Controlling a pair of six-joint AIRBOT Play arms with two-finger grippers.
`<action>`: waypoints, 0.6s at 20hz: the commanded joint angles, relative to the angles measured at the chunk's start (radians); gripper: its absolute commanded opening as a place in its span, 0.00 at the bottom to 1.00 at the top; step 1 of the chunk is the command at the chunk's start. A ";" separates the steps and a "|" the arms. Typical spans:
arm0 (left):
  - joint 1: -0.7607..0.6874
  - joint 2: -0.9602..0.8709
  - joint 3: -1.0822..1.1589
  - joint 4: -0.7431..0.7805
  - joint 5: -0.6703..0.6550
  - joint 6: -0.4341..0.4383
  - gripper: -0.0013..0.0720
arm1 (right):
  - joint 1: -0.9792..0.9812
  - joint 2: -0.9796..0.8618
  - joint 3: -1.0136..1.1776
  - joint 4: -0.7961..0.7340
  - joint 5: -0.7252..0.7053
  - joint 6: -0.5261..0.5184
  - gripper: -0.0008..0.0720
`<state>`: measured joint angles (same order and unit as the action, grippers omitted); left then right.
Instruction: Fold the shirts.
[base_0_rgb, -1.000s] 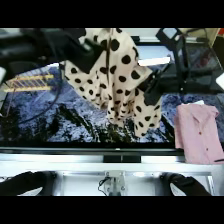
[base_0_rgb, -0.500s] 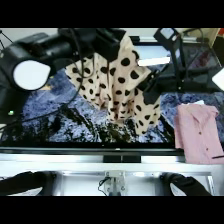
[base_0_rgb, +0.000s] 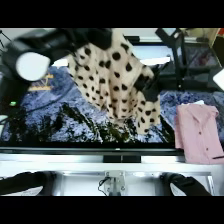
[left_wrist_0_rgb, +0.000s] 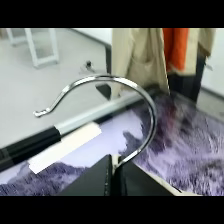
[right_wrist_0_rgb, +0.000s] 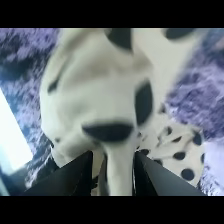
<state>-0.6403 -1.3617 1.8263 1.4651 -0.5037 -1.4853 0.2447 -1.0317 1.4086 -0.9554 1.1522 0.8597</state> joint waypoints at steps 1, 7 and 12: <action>0.053 0.040 0.013 0.000 -0.002 -0.114 0.08 | 0.002 0.004 0.000 0.090 -0.126 -0.013 0.55; 0.063 0.069 0.013 0.001 -0.053 -0.154 0.08 | 0.002 0.004 0.000 0.270 -0.222 -0.180 0.08; 0.062 0.069 0.013 0.000 -0.077 -0.151 0.08 | 0.002 0.004 0.000 0.275 -0.221 -0.181 0.30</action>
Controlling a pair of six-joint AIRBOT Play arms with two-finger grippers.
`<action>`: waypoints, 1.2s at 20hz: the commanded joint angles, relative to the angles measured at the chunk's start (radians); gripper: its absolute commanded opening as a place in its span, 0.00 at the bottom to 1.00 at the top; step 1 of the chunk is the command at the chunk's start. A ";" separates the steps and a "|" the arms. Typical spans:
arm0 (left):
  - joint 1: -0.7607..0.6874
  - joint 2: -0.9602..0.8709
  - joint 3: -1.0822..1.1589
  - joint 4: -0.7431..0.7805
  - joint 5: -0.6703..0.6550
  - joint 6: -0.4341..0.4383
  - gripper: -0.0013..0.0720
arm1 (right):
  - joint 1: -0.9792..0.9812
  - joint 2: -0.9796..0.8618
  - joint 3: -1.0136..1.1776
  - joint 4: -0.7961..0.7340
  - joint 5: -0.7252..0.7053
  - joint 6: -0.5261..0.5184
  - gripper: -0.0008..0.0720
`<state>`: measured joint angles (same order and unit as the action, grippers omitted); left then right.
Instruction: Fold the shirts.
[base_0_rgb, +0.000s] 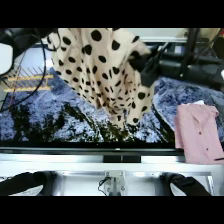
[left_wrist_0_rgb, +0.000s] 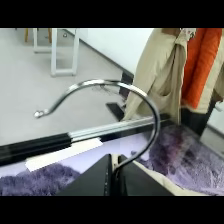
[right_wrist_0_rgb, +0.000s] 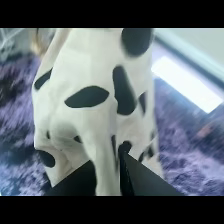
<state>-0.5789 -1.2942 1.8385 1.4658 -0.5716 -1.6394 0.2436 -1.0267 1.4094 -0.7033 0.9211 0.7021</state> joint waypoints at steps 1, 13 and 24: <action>0.001 0.001 0.000 0.000 -0.010 0.003 0.08 | 0.003 -0.001 -0.001 0.024 0.010 -0.023 0.30; 0.001 0.001 0.000 0.000 -0.069 0.004 0.16 | 0.003 -0.001 -0.001 0.102 0.000 -0.079 0.07; 0.001 0.081 0.000 0.037 0.051 0.030 0.85 | 0.002 -0.001 -0.001 0.041 -0.248 -0.074 0.07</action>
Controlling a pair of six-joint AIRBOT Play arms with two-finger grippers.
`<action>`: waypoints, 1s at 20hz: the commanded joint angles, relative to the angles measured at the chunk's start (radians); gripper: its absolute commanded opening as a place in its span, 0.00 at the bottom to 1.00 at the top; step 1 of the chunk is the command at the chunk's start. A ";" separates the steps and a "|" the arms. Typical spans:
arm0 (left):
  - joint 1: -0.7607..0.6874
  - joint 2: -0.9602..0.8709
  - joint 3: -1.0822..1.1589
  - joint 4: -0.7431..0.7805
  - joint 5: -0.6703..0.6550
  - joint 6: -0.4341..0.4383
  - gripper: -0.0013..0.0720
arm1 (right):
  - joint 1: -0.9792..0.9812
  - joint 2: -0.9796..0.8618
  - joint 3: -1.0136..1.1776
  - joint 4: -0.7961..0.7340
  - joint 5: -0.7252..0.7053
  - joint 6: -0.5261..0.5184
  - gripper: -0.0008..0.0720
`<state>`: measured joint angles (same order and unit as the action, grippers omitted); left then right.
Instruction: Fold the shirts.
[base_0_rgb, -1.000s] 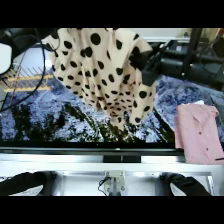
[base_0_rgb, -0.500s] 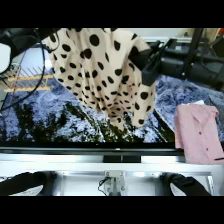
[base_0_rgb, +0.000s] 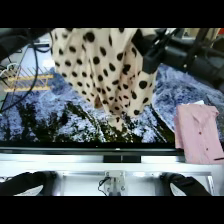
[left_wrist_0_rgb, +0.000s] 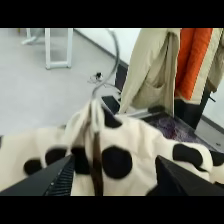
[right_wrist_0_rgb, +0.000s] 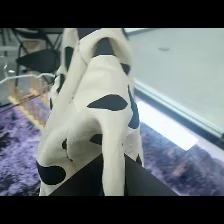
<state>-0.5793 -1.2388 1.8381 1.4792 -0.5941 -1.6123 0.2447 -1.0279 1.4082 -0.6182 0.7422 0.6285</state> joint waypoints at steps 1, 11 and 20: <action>0.001 0.035 0.001 0.024 0.111 0.003 0.84 | 0.001 0.000 0.000 -0.064 -0.097 -0.001 0.07; -0.001 0.073 0.000 0.011 0.163 0.002 0.84 | -0.462 0.000 0.124 -0.154 -0.467 0.048 0.07; -0.001 0.073 0.000 -0.075 0.154 0.002 0.84 | -1.077 -0.028 0.145 -0.150 -0.420 0.241 0.07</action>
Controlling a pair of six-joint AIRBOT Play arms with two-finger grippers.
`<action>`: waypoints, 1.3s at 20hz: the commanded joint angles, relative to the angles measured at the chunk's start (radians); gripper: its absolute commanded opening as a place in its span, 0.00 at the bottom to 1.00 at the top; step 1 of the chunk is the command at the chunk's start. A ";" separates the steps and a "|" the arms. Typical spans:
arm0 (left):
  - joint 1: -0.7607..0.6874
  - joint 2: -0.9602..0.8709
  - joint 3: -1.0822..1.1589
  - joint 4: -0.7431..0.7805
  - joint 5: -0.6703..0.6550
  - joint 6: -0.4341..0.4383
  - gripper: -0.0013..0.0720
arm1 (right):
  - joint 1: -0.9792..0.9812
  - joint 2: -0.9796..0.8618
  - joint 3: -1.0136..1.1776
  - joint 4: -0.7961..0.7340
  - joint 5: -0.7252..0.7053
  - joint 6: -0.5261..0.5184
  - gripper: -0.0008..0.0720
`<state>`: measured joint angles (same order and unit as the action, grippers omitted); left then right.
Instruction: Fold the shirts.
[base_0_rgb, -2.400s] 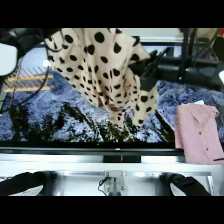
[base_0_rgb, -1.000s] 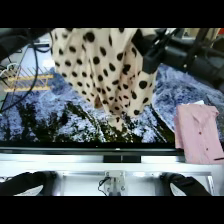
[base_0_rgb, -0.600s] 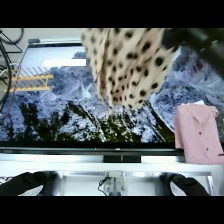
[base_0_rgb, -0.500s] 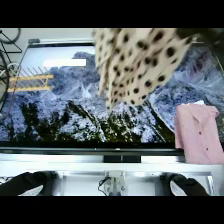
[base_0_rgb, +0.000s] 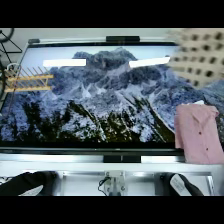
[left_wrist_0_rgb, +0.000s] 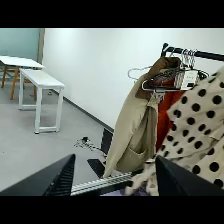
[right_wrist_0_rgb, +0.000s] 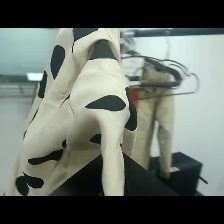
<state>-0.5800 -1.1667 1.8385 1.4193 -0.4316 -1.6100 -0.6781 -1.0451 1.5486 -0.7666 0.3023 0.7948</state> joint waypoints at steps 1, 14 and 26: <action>0.000 0.001 0.000 -0.015 -0.019 0.000 0.84 | -0.194 -0.011 0.004 -0.006 0.019 0.075 0.07; 0.000 0.000 0.000 -0.015 -0.114 0.000 0.84 | -0.643 -0.018 0.004 -0.021 0.051 0.148 0.07; 0.000 -0.003 -0.002 -0.014 -0.258 0.000 0.84 | -0.923 -0.061 0.004 -0.028 0.111 0.161 0.07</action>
<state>-0.5800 -1.1687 1.8366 1.4048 -0.6689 -1.6100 -1.5414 -1.0954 1.5520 -0.7948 0.3889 0.9493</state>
